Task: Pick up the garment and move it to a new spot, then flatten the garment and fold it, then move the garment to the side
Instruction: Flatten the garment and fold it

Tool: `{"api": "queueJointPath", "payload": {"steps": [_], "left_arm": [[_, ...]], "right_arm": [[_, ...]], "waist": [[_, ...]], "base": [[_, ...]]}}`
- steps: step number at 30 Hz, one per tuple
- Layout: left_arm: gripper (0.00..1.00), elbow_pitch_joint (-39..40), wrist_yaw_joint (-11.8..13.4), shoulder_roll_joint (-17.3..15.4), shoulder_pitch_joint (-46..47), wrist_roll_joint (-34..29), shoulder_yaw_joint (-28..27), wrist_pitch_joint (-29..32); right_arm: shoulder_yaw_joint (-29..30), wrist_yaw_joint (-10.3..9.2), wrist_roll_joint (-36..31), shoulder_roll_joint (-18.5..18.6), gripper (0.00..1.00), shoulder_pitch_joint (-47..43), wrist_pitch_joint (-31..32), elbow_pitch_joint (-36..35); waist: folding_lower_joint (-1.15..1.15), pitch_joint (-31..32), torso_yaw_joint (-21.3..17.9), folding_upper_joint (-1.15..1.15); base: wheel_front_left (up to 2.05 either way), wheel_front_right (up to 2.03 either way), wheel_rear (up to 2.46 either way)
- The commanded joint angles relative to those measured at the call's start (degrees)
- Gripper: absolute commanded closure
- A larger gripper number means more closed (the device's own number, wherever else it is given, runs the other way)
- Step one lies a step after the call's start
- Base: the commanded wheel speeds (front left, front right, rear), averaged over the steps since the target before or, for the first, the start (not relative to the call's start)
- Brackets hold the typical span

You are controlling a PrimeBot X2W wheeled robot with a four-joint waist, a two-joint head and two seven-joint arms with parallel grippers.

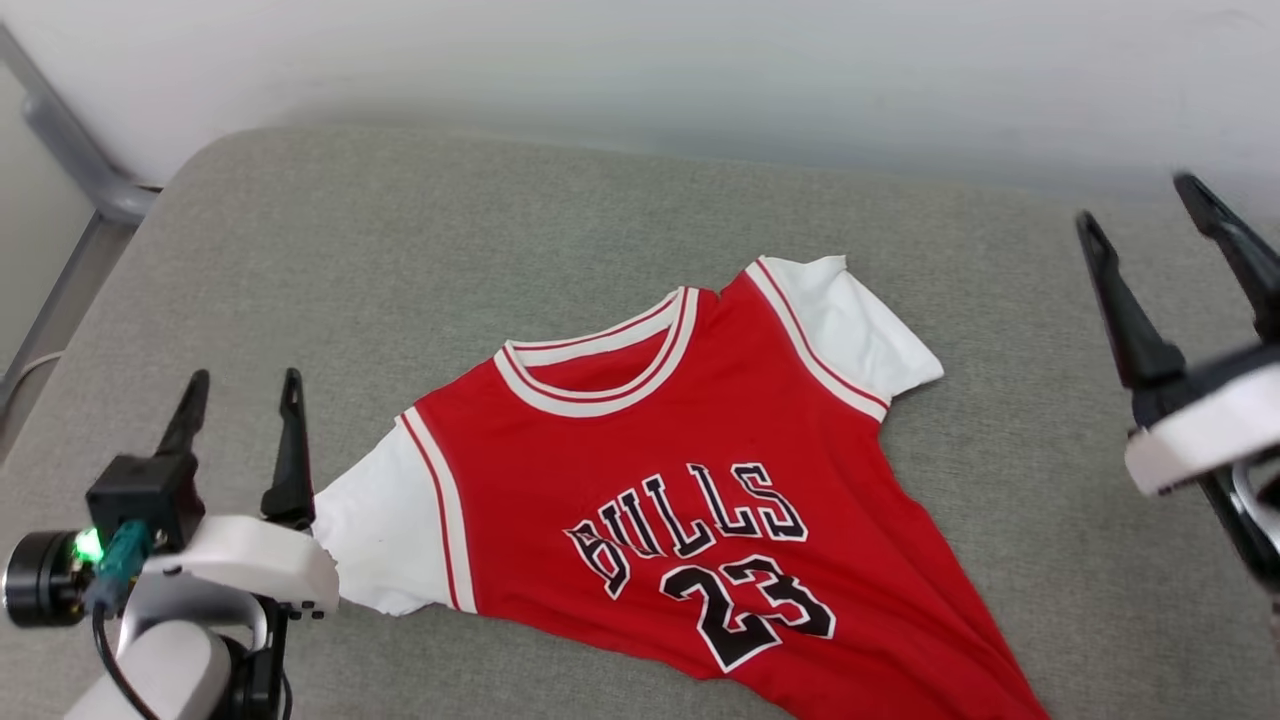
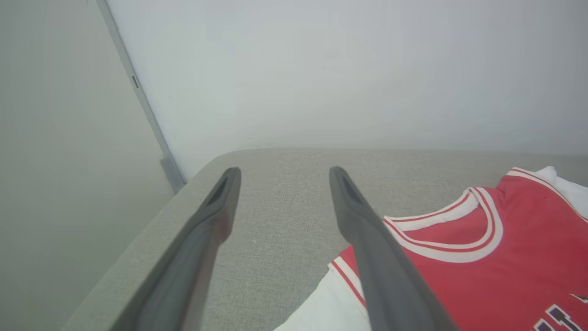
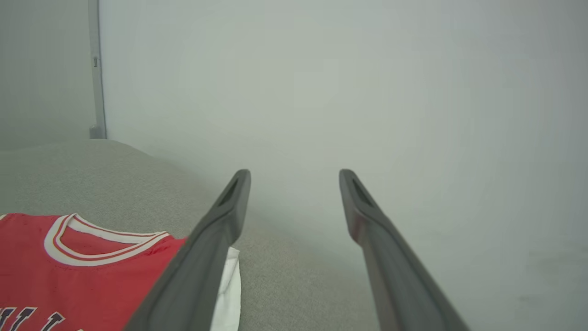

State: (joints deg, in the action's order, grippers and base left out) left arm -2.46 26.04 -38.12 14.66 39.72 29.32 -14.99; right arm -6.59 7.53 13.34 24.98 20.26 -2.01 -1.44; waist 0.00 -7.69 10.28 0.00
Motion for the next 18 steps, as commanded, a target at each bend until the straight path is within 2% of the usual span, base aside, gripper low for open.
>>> {"api": "queueJointPath", "payload": {"steps": [1, 5, 8, 14, 18], "left_arm": [[0.00, 0.77, 0.33, 1.12, -1.75, -1.83, -1.77, -0.25], [0.00, 4.25, -0.23, 7.01, -6.89, -9.90, -8.80, -0.26], [0.00, 5.16, -1.83, 11.42, -9.49, -14.89, -12.57, -0.24], [0.00, 5.11, -6.68, 19.58, -11.67, -21.83, -17.39, -0.20], [0.00, 4.87, -10.16, 23.83, -10.45, -25.03, -19.83, -0.21]], "right_arm": [[-1.48, -0.08, 1.34, 0.47, 0.00, 1.81, 1.61, -0.05], [-10.29, -0.08, 5.25, 5.66, 0.00, 9.85, 12.14, 2.61], [-17.87, -0.08, 8.96, 9.50, 0.00, 16.27, 19.86, 5.27], [-32.13, -0.08, 19.58, 15.26, 0.00, 27.24, 39.65, 12.22], [-38.19, -0.08, 24.65, 17.39, 0.00, 32.63, 48.95, 16.53]], "waist": [[0.00, -0.45, 0.57, 0.00], [0.00, -1.64, 2.01, 0.00], [0.00, -2.75, 3.23, 0.00], [0.00, -5.21, 6.07, 0.00], [0.00, -7.24, 8.22, 0.00]], "base": [[0.00, 0.00, 0.00], [0.00, 0.00, 0.00], [0.00, 0.00, 0.00], [0.00, 0.00, 0.00], [0.00, 0.00, 0.00]]}}
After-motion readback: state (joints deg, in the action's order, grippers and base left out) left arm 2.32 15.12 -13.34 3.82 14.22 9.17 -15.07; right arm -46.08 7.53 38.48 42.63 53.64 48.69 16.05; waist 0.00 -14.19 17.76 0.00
